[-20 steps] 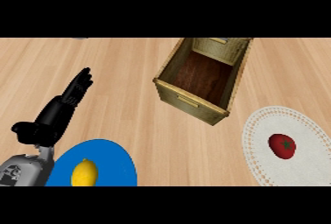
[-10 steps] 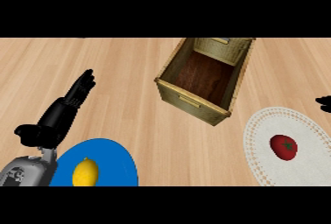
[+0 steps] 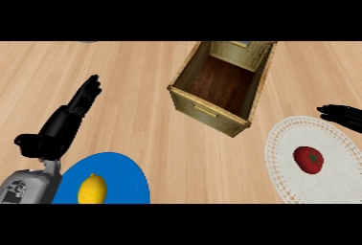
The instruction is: Pick the tomato from the placemat and place it in the basket
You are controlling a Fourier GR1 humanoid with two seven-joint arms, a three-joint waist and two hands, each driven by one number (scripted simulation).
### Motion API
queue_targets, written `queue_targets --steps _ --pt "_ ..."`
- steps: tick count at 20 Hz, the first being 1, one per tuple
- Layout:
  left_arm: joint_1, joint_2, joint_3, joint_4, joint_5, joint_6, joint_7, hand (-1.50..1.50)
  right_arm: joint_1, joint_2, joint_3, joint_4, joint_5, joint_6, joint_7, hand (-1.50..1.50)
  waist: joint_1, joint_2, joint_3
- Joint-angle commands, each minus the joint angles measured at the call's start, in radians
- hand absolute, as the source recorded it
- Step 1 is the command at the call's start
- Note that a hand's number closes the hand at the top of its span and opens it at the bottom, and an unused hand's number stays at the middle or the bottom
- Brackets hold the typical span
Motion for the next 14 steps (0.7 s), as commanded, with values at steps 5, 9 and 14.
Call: queue_targets --steps 5,9,14 --pt "0.023 0.003 0.049 -0.084 0.01 -0.04 0.056 0.0 -0.002 0.053 -0.01 0.028 0.047 0.034 -0.106 -1.5 -0.004 -0.003 0.0" --pt "0.039 -0.047 0.021 -0.039 -0.046 -0.006 0.013 0.0 0.012 0.062 -0.006 -0.035 0.009 0.086 -0.074 -1.5 -0.007 -0.003 -0.001" --pt "0.06 -0.067 0.02 -0.094 -0.068 -0.027 0.04 0.0 0.003 0.093 -0.02 0.019 0.089 0.038 -0.103 -1.5 -0.005 -0.002 0.0"
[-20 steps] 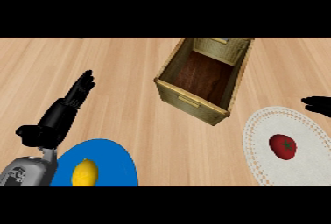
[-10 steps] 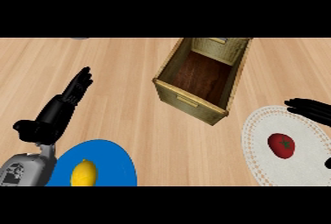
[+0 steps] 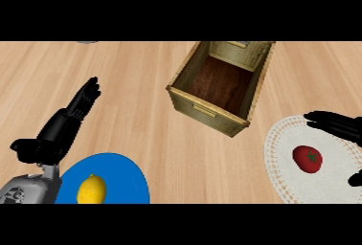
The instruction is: Pick the tomato from the placemat and place it in the basket
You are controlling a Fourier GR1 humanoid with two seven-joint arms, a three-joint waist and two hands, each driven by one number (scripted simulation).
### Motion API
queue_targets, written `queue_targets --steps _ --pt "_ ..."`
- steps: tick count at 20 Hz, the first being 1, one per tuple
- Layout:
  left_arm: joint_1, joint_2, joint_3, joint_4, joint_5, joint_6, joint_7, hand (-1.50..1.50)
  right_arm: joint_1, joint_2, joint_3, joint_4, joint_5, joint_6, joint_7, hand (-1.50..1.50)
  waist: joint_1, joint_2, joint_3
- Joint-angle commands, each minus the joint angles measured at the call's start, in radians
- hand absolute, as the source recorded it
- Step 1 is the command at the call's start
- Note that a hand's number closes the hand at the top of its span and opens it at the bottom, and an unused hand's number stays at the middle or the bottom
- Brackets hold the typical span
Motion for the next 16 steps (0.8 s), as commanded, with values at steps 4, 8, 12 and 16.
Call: queue_targets --steps 4,8,12,16 --pt "-0.08 -0.041 0.017 0.121 -0.048 -0.014 -0.027 0.0 0.041 -0.011 -0.039 -0.029 0.061 0.039 -0.048 -1.5 -0.009 0.001 0.0" --pt "-0.014 -0.015 0.06 0.028 -0.017 -0.07 -0.017 0.0 0.012 0.062 -0.026 0.011 0.149 0.014 -0.022 -1.5 0.0 0.001 0.0" --pt "0.045 -0.056 0.029 -0.037 -0.048 -0.056 -0.012 0.0 0.069 0.072 -0.035 -0.065 0.174 0.014 0.0 -1.5 -0.002 -0.001 0.0" --pt "-0.069 -0.081 0.053 0.087 -0.082 -0.039 -0.01 0.0 0.017 0.104 -0.06 0.016 0.219 0.011 -0.032 -1.5 -0.003 0.001 0.0"
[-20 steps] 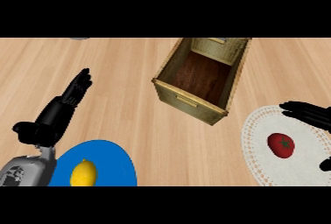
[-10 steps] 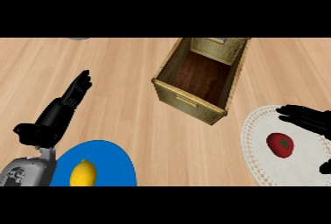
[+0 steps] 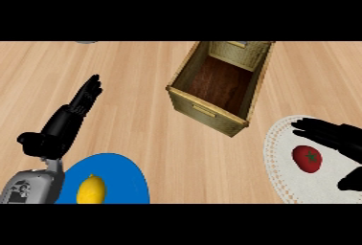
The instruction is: Pick the tomato from the placemat and place it in the basket
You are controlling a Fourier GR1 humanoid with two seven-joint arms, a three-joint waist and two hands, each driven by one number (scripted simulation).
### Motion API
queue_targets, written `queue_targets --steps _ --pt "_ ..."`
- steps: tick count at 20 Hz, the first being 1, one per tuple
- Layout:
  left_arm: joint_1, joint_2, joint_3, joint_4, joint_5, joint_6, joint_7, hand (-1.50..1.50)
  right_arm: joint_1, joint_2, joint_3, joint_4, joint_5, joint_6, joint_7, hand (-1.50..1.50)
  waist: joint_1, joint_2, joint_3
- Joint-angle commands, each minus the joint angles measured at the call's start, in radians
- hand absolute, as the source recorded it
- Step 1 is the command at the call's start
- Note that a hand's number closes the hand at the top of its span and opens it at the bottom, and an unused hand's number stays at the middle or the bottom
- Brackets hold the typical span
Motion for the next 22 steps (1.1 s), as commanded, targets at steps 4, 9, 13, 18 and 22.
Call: queue_targets --steps 4,9,13,18,22 --pt "-0.031 0.015 0.051 -0.019 0.007 -0.037 0.048 0.0 -0.07 0.079 -0.01 0.11 0.096 0.006 -0.008 -1.5 0.004 0.001 0.0" --pt "-0.013 -0.02 0.041 -0.055 -0.006 -0.034 0.078 0.0 -0.08 0.137 -0.003 0.151 0.185 -0.033 0.007 -1.5 0.004 0.0 0.0" --pt "0.083 -0.047 0.012 -0.089 -0.053 -0.028 0.002 0.0 -0.111 0.135 -0.023 0.183 0.207 0.017 -0.012 -1.5 0.005 0.0 0.0" --pt "-0.04 -0.006 0.079 0.065 -0.028 -0.076 -0.03 0.0 -0.134 0.151 0.012 0.259 0.273 -0.005 -0.033 -1.5 0.004 0.002 0.0" --pt "0.024 -0.018 0.074 0.007 -0.035 -0.069 -0.031 0.0 -0.033 0.124 0.056 0.194 0.333 -0.077 -0.085 1.5 0.0 0.0 0.0"
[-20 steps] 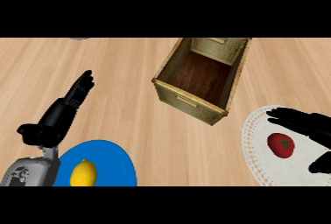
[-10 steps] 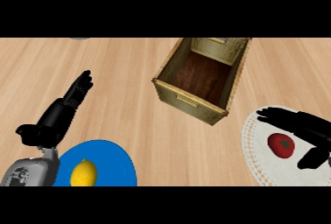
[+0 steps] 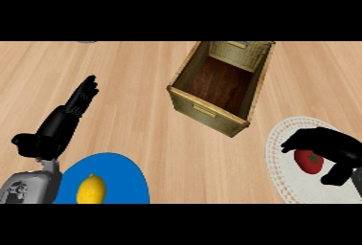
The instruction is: Pick the tomato from the placemat and place it in the basket
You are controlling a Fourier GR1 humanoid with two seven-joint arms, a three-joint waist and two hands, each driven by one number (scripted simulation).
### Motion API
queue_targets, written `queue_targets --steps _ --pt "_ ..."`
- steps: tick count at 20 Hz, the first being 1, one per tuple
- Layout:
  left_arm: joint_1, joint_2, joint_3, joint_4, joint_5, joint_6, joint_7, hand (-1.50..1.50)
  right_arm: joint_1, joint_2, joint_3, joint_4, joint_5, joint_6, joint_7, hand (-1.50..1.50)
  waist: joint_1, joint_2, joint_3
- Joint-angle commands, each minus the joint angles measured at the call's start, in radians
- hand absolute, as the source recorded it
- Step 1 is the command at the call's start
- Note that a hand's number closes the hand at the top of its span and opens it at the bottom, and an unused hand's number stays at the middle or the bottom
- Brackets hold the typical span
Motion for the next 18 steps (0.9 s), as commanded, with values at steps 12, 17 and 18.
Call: queue_targets --steps 12,17,18 --pt "0.047 -0.007 0.013 -0.055 -0.007 -0.003 0.04 0.0 0.031 0.229 0.025 -0.117 0.107 -0.055 0.292 1.5 -0.016 -0.013 0.004" --pt "0.032 -0.016 0.008 -0.027 -0.008 0.001 0.039 0.0 -0.018 0.393 -0.033 -0.105 0.127 -0.018 0.581 1.5 -0.032 -0.021 -0.006" --pt "0.033 -0.005 0.014 -0.033 -0.012 -0.001 0.038 0.0 -0.03 0.429 -0.038 -0.122 0.135 -0.016 0.64 1.5 -0.025 -0.028 -0.005"
